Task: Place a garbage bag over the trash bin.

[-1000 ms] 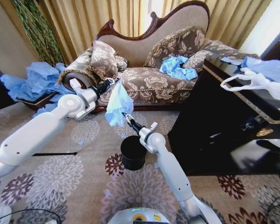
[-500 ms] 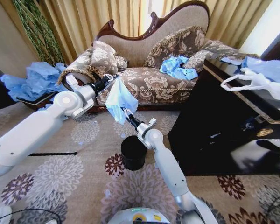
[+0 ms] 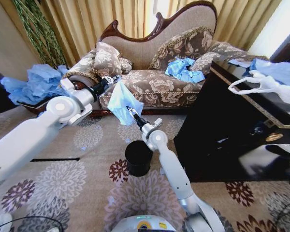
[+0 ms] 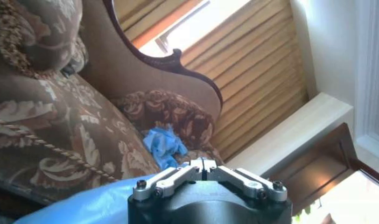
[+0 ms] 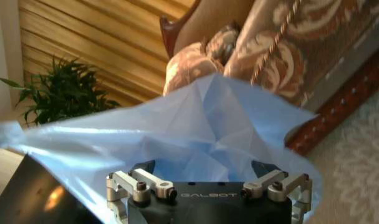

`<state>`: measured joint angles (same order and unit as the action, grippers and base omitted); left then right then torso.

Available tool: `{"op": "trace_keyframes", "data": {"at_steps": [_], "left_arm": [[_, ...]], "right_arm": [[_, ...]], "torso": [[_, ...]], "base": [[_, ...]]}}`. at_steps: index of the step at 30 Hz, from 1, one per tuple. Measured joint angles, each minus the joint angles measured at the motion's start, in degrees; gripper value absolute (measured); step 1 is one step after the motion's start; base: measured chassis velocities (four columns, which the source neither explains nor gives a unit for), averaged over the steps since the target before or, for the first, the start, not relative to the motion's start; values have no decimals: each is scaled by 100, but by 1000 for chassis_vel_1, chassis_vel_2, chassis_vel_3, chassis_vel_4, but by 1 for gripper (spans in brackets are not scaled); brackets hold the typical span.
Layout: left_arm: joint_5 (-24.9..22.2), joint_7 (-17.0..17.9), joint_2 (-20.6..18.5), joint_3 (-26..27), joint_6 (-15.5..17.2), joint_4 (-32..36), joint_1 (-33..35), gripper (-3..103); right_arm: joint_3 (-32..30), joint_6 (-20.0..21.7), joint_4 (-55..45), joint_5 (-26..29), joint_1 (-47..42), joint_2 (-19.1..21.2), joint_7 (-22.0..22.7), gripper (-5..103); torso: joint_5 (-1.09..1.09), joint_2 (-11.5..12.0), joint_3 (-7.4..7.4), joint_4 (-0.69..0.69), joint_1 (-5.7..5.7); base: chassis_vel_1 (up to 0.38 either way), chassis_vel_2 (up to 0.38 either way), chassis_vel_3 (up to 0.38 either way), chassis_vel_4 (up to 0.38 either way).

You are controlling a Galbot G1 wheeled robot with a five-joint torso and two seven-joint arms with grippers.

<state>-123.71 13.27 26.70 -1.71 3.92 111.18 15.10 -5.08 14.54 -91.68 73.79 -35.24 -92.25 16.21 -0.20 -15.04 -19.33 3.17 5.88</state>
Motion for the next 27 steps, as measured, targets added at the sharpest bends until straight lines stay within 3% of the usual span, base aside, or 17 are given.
{"op": "trace_keyframes", "data": {"at_steps": [3, 13, 27], "left_arm": [[-1, -22, -115, 167, -16, 84, 295, 0], [23, -26, 16, -29, -16, -74, 111, 0], [25, 41, 57, -19, -43, -37, 62, 0]], "right_arm": [[-136, -117, 7, -181, 110, 1, -17, 100], [100, 90, -1192, 700, -693, 164, 454, 100], [422, 212, -946, 678, -675, 37, 308, 100]], "torso": [[-1, 0, 0, -2, 0], [0, 0, 0, 1, 0], [0, 0, 0, -1, 0]], "base": [[0, 0, 0, 0], [0, 0, 0, 0], [0, 0, 0, 0]]}}
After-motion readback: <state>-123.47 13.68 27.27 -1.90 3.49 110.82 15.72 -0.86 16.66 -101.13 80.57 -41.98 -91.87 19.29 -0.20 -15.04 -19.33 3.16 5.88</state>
